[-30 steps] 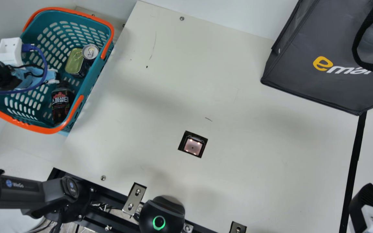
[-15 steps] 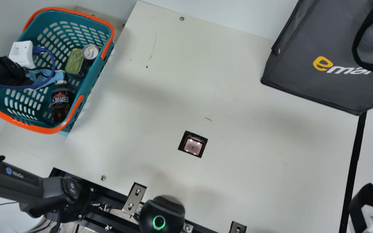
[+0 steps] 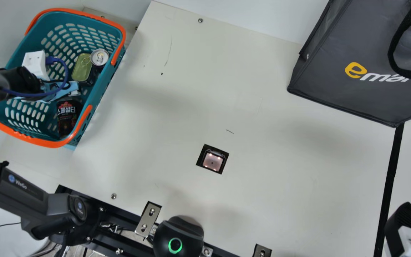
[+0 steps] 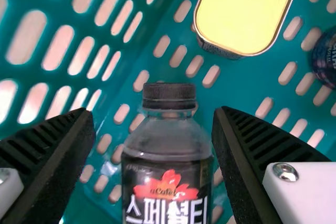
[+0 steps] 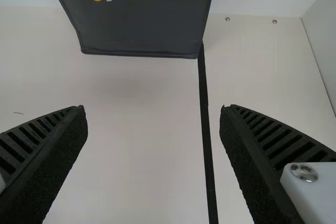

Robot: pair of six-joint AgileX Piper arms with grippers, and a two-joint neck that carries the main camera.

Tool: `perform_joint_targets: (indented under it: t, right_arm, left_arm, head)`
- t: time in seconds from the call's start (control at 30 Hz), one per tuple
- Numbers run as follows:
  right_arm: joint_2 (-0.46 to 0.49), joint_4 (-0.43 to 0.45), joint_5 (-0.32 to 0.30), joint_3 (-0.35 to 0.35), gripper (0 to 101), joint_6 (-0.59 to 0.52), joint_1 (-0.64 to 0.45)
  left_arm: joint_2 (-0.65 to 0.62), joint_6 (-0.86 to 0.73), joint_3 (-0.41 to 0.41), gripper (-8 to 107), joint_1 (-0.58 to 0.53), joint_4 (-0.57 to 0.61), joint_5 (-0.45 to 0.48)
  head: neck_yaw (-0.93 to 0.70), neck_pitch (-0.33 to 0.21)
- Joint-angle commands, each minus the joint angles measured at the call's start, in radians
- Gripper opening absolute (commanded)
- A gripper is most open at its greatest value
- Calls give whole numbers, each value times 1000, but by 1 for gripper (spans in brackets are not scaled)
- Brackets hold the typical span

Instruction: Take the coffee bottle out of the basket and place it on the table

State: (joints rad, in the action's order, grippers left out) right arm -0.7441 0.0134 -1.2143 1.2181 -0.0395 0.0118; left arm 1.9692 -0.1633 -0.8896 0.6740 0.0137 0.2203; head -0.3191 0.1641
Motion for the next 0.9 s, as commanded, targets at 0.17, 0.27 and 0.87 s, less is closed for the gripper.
perform_joint_targets:
  t: [0.17, 0.27, 0.87]
  right_arm:
    - [0, 0, 0, 0, 91, 0, 0]
    - [0, 0, 0, 0, 91, 0, 0]
    - [0, 0, 1, 0, 91, 0, 0]
  left_arm:
    - [51, 51, -3, 90, -10, -30, -42]
    - [71, 65, -6, 90, -14, -36, -56]
    - [159, 9, -40, 37, -42, 61, -110]
  head:
    - [-2, -26]
    - [-2, -26]
    - [-2, -26]
